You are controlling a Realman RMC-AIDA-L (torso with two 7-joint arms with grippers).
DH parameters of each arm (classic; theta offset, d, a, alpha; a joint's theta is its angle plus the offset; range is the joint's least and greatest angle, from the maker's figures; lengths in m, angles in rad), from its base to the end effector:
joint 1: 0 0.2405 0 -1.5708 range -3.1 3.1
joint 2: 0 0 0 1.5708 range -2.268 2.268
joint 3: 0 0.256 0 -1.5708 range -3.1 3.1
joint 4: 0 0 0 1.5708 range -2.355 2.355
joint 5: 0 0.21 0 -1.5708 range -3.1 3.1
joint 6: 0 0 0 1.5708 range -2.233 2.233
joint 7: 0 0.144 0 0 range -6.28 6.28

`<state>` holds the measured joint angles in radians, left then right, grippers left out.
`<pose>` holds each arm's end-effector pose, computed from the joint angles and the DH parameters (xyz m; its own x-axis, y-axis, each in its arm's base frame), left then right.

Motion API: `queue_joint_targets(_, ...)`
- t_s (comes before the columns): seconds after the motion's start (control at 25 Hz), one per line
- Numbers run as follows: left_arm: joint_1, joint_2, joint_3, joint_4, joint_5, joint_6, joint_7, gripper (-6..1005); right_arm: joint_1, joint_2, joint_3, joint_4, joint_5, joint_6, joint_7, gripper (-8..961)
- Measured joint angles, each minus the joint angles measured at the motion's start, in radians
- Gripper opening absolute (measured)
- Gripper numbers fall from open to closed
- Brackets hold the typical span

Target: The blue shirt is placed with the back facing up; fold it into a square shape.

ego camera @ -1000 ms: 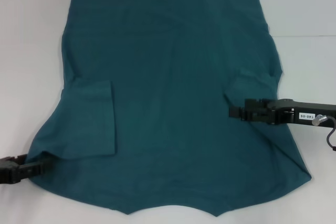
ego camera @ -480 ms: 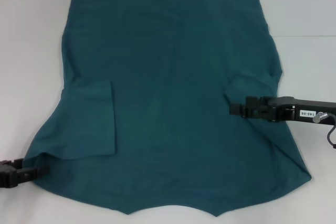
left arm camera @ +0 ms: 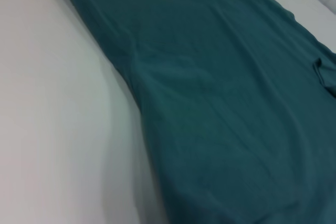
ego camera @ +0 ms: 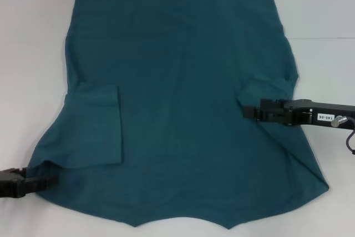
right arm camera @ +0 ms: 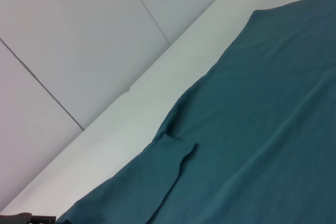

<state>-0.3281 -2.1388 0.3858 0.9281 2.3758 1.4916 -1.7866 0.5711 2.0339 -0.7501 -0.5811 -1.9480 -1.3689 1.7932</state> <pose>-0.3679 0.2684 0.0453 0.4729 0.7488 0.4644 0.8806 -0.3840 -0.2774 0.2708 0.3591 0.0016 0.5360 -0.6536 -0.5343 -0.7889 -0.6131 -0.0416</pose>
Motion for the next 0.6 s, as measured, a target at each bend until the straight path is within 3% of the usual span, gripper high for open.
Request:
queue_joint_targets(0.32,-0.015,0.000,0.024,-0.010,0.009,-0.033,-0.017,844,0.001,0.000,0.013,0.000,0.000,-0.002,0.000,928)
queue_joint_targets(0.6,-0.020,0.003,0.024,-0.007,0.026,-0.047,-0.039,605,0.000,0.000,0.025,0.000,0.000,-0.007,-0.001,927)
